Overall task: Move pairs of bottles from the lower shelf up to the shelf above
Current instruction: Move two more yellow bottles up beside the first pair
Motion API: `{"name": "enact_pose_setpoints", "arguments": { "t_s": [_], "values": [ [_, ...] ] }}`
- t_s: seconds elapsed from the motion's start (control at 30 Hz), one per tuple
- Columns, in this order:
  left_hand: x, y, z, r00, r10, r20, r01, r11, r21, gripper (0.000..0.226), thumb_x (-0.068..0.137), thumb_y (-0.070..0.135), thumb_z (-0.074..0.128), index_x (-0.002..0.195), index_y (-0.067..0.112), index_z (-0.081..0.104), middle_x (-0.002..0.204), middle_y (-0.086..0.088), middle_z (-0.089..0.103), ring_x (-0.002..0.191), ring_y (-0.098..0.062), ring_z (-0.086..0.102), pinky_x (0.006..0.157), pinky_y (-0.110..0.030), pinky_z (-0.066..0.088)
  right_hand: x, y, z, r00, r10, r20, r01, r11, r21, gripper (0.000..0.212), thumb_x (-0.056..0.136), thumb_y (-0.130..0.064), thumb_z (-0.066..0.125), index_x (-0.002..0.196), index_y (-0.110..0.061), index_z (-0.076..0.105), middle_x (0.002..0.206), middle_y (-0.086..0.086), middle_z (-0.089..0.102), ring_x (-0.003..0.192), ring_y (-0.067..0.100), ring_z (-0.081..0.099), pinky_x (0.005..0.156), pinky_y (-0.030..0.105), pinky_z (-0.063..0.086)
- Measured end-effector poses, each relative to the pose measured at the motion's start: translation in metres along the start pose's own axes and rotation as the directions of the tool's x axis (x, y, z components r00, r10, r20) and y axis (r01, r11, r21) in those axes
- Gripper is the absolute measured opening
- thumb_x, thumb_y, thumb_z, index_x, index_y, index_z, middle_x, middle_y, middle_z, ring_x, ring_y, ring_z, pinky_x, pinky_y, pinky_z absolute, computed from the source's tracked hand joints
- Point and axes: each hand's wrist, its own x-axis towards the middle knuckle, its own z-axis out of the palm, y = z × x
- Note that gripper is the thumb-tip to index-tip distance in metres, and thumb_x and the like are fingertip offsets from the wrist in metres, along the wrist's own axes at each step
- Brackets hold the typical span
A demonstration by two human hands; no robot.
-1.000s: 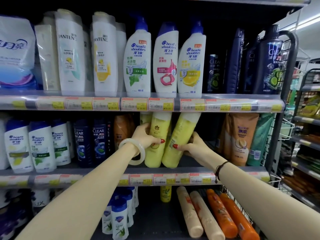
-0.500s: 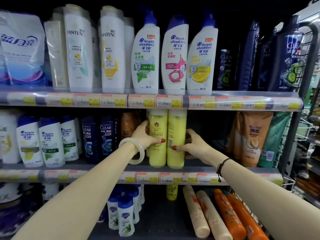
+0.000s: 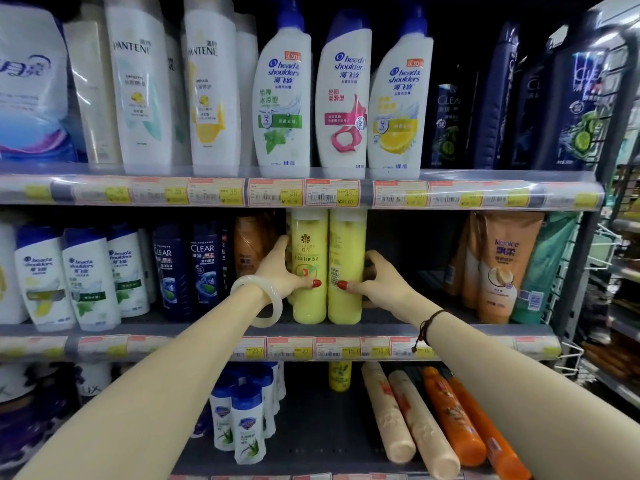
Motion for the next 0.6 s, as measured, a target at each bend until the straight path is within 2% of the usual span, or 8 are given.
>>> {"name": "enact_pose_setpoints", "arguments": {
  "t_s": [0.13, 0.2, 0.3, 0.37, 0.47, 0.53, 0.6],
  "values": [
    [0.000, -0.004, 0.002, 1.000, -0.018, -0.014, 0.018, 1.000, 0.022, 0.079, 0.068, 0.014, 0.081, 0.133, 0.019, 0.037, 0.124, -0.005, 0.055, 0.116, -0.028, 0.056, 0.095, -0.051, 0.051, 0.000, 0.001, -0.002, 1.000, 0.020, 0.001, -0.020, 0.999, -0.036, 0.066, 0.078, -0.019, 0.076, 0.134, -0.012, 0.041, 0.127, 0.011, 0.057, 0.117, 0.029, 0.058, 0.094, 0.051, 0.053],
    [-0.002, -0.002, 0.003, 0.999, -0.024, -0.026, 0.026, 0.996, 0.082, 0.072, 0.070, 0.016, 0.080, 0.132, 0.015, 0.042, 0.128, -0.009, 0.056, 0.117, -0.029, 0.056, 0.096, -0.049, 0.050, -0.002, 0.002, -0.003, 1.000, 0.009, -0.009, -0.010, 0.992, -0.123, 0.064, 0.077, -0.025, 0.077, 0.131, -0.009, 0.046, 0.126, 0.011, 0.059, 0.114, 0.028, 0.059, 0.092, 0.046, 0.054],
    [-0.006, 0.004, 0.002, 0.998, -0.056, -0.016, 0.058, 0.972, 0.228, 0.064, 0.072, 0.020, 0.079, 0.127, 0.008, 0.049, 0.125, -0.012, 0.060, 0.113, -0.030, 0.059, 0.094, -0.047, 0.052, -0.010, -0.001, -0.007, 0.998, -0.042, -0.043, 0.024, 0.937, -0.347, 0.052, 0.079, -0.028, 0.075, 0.120, -0.003, 0.054, 0.111, 0.009, 0.061, 0.098, 0.022, 0.059, 0.079, 0.031, 0.050],
    [-0.010, 0.009, 0.000, 0.996, -0.094, 0.002, 0.088, 0.934, 0.347, 0.058, 0.071, 0.020, 0.079, 0.120, 0.003, 0.054, 0.118, -0.014, 0.062, 0.105, -0.030, 0.061, 0.088, -0.044, 0.055, -0.017, -0.001, -0.011, 0.996, -0.070, -0.058, 0.037, 0.899, -0.437, 0.043, 0.079, -0.029, 0.075, 0.109, -0.002, 0.059, 0.103, 0.010, 0.064, 0.091, 0.022, 0.060, 0.076, 0.031, 0.050],
    [-0.018, 0.018, 0.000, 0.989, -0.142, 0.043, 0.105, 0.873, 0.477, 0.046, 0.072, 0.019, 0.078, 0.107, 0.000, 0.055, 0.107, -0.015, 0.062, 0.091, -0.029, 0.062, 0.079, -0.038, 0.056, -0.029, -0.001, -0.016, 0.996, -0.082, -0.029, 0.058, 0.876, -0.478, 0.031, 0.080, -0.026, 0.074, 0.099, -0.005, 0.062, 0.089, 0.007, 0.065, 0.082, 0.021, 0.061, 0.072, 0.030, 0.051],
    [-0.024, 0.025, 0.002, 0.989, -0.136, 0.062, 0.082, 0.839, 0.538, 0.042, 0.073, 0.018, 0.078, 0.105, -0.001, 0.058, 0.107, -0.015, 0.064, 0.091, -0.029, 0.062, 0.080, -0.038, 0.054, -0.038, -0.004, -0.018, 0.998, -0.068, 0.017, 0.068, 0.872, -0.485, 0.024, 0.080, -0.023, 0.074, 0.093, -0.007, 0.062, 0.081, 0.005, 0.065, 0.073, 0.018, 0.061, 0.067, 0.029, 0.051],
    [-0.031, 0.029, 0.006, 0.990, -0.119, 0.082, 0.049, 0.809, 0.586, 0.040, 0.073, 0.018, 0.077, 0.103, -0.002, 0.061, 0.104, -0.014, 0.065, 0.088, -0.027, 0.061, 0.081, -0.038, 0.053, -0.046, -0.008, -0.020, 0.996, -0.032, 0.079, 0.069, 0.844, -0.532, 0.025, 0.079, -0.022, 0.075, 0.094, -0.006, 0.064, 0.081, 0.005, 0.066, 0.072, 0.017, 0.062, 0.068, 0.030, 0.052]
  ]
}}
